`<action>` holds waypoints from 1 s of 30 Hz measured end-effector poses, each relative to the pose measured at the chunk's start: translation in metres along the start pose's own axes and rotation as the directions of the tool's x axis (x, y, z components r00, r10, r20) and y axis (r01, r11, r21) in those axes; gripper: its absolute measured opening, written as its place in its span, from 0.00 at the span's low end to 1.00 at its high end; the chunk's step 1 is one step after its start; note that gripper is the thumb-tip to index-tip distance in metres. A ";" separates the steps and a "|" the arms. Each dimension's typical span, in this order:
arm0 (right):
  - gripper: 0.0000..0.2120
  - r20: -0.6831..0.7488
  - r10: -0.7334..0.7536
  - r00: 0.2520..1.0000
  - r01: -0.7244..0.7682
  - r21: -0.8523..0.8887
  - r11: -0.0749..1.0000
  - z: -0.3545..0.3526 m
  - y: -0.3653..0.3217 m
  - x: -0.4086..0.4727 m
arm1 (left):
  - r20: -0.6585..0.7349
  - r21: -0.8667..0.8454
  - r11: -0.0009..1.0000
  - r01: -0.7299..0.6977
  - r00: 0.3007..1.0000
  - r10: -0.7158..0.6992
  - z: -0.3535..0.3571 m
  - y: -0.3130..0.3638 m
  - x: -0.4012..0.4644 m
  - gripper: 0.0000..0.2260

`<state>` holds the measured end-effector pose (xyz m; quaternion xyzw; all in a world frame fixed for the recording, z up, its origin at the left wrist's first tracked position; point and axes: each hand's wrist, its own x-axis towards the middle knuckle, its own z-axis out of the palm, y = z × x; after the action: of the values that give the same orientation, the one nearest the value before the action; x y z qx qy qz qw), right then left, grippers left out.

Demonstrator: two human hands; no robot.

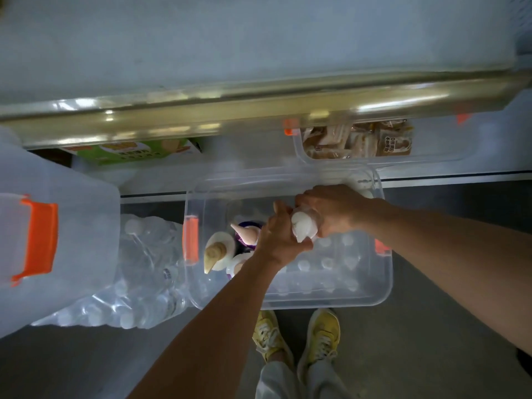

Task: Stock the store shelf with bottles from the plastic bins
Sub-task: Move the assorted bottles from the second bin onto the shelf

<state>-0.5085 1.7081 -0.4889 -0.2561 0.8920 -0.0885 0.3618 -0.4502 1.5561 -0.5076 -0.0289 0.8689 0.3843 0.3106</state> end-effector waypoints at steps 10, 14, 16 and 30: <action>0.29 -0.071 0.089 0.994 -0.066 0.281 0.957 -0.068 -0.042 -0.063 | 0.012 -0.424 0.903 0.074 0.997 -0.077 -0.061 0.035 -0.058 0.33; 0.28 -0.123 0.099 0.988 -0.048 0.367 0.929 -0.105 -0.060 -0.093 | 0.040 -0.453 0.891 0.021 0.999 -0.004 -0.090 0.052 -0.085 0.31; 0.30 -0.158 0.119 0.980 -0.037 0.444 0.895 -0.124 -0.070 -0.109 | 0.077 -0.501 0.865 0.011 0.997 0.032 -0.100 0.063 -0.098 0.32; 0.25 -0.415 0.266 0.870 0.197 0.788 0.583 -0.262 -0.144 -0.222 | -0.066 -0.590 0.798 -0.121 0.993 0.101 -0.189 0.138 -0.209 0.38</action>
<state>-0.4983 1.6939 -0.1171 -0.0128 0.8174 -0.5400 0.2002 -0.4195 1.4839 -0.2036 -0.0796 0.7103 0.6535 0.2492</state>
